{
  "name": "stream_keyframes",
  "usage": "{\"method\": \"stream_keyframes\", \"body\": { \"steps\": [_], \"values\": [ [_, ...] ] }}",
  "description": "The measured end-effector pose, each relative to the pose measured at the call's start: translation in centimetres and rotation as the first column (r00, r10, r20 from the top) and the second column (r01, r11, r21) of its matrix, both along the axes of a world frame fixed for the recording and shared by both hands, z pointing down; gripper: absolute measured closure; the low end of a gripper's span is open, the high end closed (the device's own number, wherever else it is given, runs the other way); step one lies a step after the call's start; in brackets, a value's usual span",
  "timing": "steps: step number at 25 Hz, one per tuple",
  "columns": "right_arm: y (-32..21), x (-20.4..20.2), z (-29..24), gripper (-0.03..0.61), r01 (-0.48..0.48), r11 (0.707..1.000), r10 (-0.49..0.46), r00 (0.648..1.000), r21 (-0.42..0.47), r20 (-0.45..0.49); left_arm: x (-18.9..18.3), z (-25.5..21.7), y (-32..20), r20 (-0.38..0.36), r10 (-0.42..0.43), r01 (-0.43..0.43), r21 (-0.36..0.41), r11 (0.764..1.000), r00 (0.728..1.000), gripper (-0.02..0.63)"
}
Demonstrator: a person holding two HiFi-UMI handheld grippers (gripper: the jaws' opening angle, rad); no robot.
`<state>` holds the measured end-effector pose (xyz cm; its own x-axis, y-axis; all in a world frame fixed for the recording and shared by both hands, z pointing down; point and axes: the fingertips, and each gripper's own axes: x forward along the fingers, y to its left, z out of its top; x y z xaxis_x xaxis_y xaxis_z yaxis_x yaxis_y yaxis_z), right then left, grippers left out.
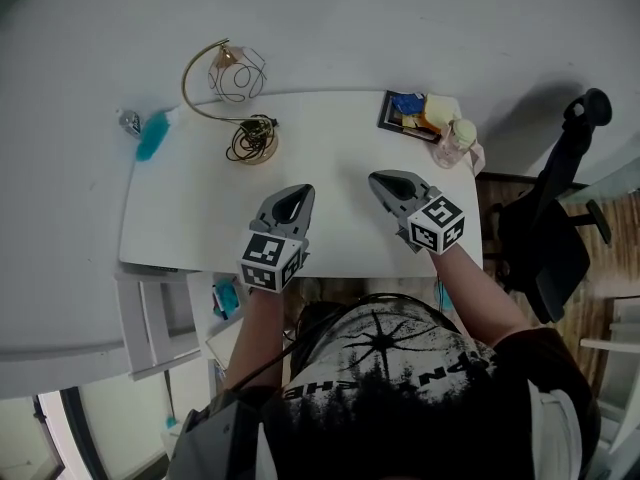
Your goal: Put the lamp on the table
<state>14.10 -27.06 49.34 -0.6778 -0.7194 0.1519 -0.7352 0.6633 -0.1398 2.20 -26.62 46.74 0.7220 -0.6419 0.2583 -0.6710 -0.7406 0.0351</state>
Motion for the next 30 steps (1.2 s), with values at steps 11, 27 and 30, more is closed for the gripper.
{"method": "stream_keyframes", "body": {
  "steps": [11, 27, 30],
  "values": [
    [1.3, 0.5, 0.7, 0.56, 0.004, 1.0, -0.004, 1.0, -0.011, -0.012, 1.9, 1.6, 1.4, 0.024, 0.037, -0.036, -0.039, 0.999, 0.999, 0.597],
    [1.6, 1.6, 0.2, 0.56, -0.01, 1.0, 0.011, 1.0, 0.019, -0.026, 4.0, 1.9, 1.4, 0.056, 0.092, -0.09, -0.043, 0.995, 0.994, 0.597],
    [1.7, 1.8, 0.1, 0.56, -0.011, 1.0, 0.011, 1.0, 0.019, -0.027, 4.3, 1.9, 1.5, 0.058, 0.096, -0.094, -0.044, 0.995, 0.994, 0.597]
  ]
}}
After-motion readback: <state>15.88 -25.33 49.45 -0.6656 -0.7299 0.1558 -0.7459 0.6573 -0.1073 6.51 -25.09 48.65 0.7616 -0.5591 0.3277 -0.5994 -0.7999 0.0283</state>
